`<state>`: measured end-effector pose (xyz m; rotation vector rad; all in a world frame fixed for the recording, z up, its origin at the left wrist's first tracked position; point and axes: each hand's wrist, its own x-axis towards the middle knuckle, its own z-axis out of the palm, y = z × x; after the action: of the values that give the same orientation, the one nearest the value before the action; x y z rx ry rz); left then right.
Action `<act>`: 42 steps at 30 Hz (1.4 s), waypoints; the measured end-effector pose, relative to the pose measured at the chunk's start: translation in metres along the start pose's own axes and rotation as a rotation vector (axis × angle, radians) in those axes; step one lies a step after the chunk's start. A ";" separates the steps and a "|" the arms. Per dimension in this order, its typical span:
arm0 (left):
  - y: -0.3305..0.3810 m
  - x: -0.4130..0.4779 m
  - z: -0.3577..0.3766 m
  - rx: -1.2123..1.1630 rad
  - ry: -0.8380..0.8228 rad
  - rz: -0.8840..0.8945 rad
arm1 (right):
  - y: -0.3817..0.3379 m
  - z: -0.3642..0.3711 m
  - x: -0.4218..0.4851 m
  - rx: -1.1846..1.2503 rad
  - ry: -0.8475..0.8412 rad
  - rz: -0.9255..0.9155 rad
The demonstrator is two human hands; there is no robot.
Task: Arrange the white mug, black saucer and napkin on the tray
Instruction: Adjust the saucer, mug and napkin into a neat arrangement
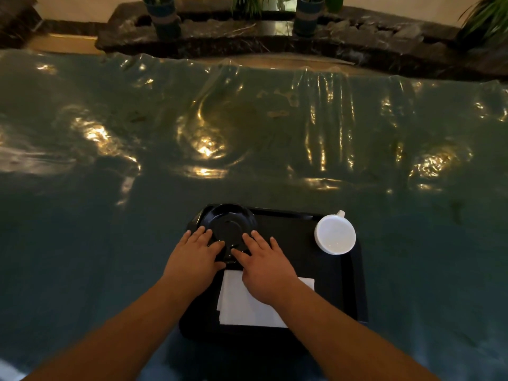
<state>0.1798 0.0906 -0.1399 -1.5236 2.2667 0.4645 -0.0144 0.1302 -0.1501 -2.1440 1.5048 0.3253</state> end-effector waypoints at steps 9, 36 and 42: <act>0.007 0.003 -0.005 0.008 -0.038 0.019 | 0.004 -0.005 -0.005 0.038 -0.044 0.007; 0.054 0.018 -0.003 0.037 -0.051 0.079 | 0.039 -0.004 -0.038 0.059 -0.066 0.091; 0.065 0.020 -0.004 0.048 -0.049 0.097 | 0.047 -0.002 -0.047 0.068 -0.057 0.101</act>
<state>0.1122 0.0954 -0.1415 -1.3693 2.3043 0.4656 -0.0755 0.1543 -0.1394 -1.9941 1.5722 0.3620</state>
